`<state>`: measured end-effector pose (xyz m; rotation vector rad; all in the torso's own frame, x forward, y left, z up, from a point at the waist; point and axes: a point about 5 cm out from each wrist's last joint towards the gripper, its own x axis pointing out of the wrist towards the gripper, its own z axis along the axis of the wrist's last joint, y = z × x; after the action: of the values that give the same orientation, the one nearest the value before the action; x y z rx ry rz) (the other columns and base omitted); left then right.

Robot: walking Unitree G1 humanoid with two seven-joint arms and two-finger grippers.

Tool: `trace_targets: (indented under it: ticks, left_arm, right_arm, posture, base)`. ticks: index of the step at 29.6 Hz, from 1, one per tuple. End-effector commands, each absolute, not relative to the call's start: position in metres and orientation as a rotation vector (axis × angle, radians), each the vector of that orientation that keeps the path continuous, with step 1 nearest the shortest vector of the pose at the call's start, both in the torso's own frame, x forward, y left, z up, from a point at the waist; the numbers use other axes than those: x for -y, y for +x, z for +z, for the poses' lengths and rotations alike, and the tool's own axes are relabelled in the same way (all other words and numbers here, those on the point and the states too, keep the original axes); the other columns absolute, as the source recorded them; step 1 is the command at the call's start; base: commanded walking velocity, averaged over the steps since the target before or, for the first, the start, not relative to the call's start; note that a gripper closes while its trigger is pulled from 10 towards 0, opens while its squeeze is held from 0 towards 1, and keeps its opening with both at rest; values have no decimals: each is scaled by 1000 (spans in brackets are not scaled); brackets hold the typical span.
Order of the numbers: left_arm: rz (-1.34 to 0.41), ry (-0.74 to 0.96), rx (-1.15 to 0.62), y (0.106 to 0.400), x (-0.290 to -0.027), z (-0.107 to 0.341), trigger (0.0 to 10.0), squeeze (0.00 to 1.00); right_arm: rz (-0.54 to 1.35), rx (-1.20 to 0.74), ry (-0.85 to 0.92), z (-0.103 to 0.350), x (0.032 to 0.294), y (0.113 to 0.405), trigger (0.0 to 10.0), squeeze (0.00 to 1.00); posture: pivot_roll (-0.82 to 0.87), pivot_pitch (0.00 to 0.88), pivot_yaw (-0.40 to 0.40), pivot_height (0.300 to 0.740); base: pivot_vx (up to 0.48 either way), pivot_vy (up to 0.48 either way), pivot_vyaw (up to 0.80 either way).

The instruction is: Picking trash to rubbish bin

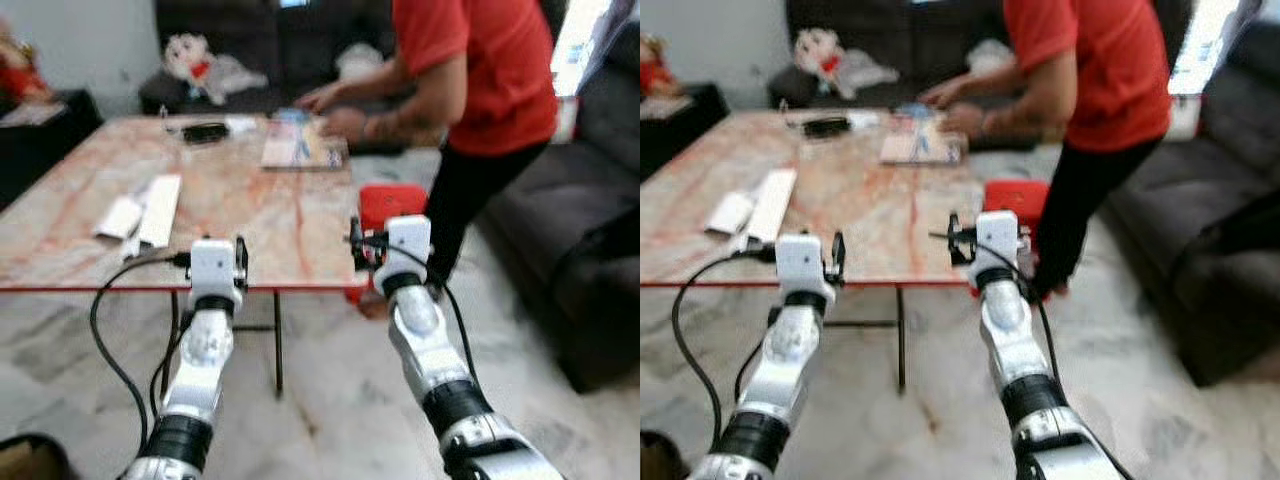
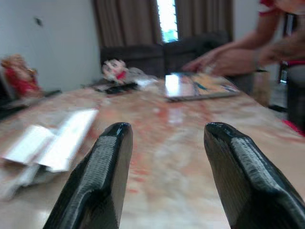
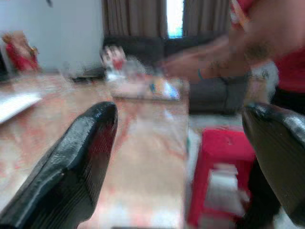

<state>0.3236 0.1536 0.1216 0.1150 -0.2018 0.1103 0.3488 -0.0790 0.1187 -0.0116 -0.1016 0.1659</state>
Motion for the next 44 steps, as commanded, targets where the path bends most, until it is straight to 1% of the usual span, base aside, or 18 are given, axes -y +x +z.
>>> trace_targets:
  ticks: [1,24,44]
  left_arm:
    - [108,110,193,323,-151,121,10000,0]
    - [112,83,184,323,-151,121,10000,0]
    - [117,89,173,323,-153,120,10000,0]
  right_arm:
    - [165,105,-9,121,81,350,10000,0]
    - [185,97,-3,120,78,349,10000,0]
    - [217,111,-8,121,73,347,10000,0]
  posture:
    - [-17,0,-1,740]
    - [-19,0,-5,740]
    - [-22,0,-1,740]
  base:
    - [0,0,0]
    - [0,0,0]
    - [0,351,0]
